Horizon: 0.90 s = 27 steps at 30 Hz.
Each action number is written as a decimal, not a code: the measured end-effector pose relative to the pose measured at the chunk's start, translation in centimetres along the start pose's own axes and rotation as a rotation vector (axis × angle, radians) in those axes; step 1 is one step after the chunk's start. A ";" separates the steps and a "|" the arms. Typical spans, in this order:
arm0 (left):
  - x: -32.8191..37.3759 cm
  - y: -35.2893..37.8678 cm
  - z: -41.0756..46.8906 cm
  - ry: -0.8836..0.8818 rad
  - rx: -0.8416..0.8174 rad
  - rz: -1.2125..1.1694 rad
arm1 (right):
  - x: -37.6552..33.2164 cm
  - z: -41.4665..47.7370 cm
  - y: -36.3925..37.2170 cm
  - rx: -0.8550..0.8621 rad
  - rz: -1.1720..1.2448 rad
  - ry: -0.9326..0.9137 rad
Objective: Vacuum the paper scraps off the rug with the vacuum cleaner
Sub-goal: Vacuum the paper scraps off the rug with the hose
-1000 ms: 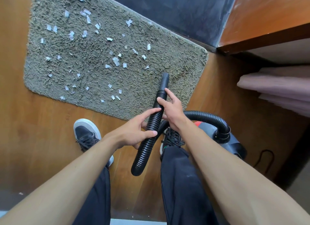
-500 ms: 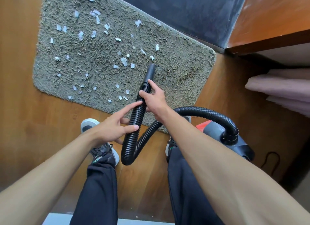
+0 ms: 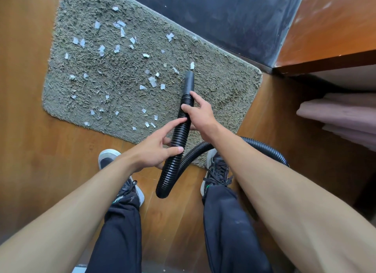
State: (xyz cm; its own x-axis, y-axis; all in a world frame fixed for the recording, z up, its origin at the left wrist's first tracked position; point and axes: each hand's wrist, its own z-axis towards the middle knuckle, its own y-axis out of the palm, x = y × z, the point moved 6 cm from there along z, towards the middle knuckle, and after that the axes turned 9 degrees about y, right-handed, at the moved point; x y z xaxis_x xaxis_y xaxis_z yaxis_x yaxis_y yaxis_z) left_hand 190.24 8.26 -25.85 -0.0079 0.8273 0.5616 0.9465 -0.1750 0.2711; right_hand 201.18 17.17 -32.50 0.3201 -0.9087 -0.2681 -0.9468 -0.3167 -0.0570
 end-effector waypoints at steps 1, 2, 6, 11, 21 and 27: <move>0.2 0.2 0.2 -0.001 -0.005 0.005 | -0.1 0.0 -0.3 0.009 0.005 -0.006; 0.3 0.3 0.3 -0.002 -0.010 0.014 | -0.1 0.1 -0.5 0.015 0.013 -0.012; 0.7 0.7 0.8 -0.006 -0.014 0.035 | -0.3 0.2 -1.1 0.034 0.030 -0.033; 0.8 0.0 0.9 0.009 0.012 0.039 | -1.0 0.7 -0.1 0.019 -0.012 -0.045; -2.0 -1.5 -0.9 0.034 0.068 -0.062 | -0.9 0.6 3.3 -0.080 -0.153 -0.067; -2.6 -0.2 -1.9 0.013 0.061 -0.111 | 0.8 -0.2 3.1 -0.074 -0.182 -0.047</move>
State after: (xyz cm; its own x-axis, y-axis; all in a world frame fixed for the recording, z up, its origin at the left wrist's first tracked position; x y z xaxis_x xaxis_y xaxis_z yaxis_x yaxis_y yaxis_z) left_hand 189.44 5.10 -25.89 -0.1175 0.8328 0.5410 0.9573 -0.0498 0.2847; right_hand 198.52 15.44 -32.69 0.4819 -0.8217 -0.3042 -0.8680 -0.4951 -0.0378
